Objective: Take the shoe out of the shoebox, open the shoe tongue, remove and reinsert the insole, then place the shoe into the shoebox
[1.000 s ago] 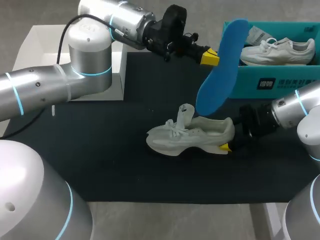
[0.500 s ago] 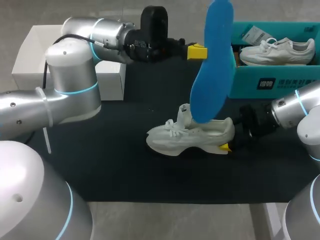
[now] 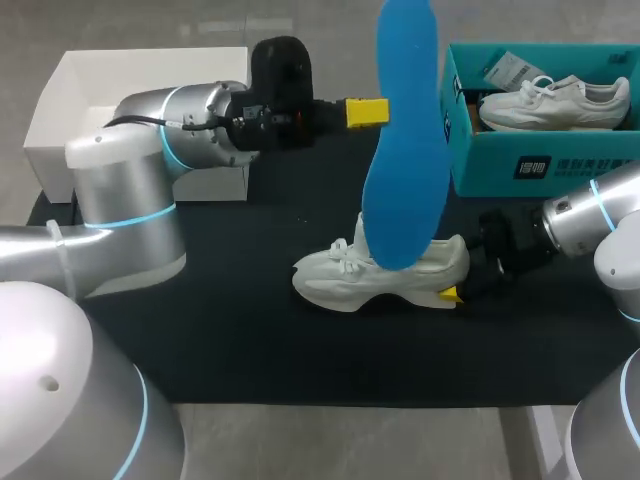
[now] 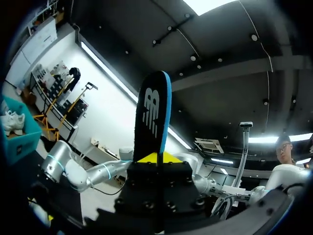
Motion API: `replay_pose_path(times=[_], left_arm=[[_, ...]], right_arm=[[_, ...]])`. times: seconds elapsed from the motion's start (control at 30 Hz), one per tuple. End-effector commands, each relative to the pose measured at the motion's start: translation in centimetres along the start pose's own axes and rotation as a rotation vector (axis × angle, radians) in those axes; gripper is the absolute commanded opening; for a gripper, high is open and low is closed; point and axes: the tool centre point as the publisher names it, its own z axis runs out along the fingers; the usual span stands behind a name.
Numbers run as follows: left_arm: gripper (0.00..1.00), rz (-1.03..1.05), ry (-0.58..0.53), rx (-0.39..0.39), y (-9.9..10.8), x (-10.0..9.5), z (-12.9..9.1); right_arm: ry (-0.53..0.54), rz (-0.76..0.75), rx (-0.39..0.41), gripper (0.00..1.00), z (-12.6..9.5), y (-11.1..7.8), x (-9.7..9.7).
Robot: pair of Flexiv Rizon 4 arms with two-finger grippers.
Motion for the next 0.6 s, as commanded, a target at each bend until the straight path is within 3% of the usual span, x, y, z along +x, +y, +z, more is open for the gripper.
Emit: replay_pose_path(times=[0.03,0.6], left_arm=[[0.00,-0.004,-0.005,0.019,0.7,1.7,0.3],[0.00,-0.066,-0.008,0.015,3.4,3.0,-0.3]], right_arm=[[-0.002,0.001,0.003,0.00,0.4,-0.3,0.1],[-0.002,0.001,0.003,0.00,0.4,-0.3,0.1]])
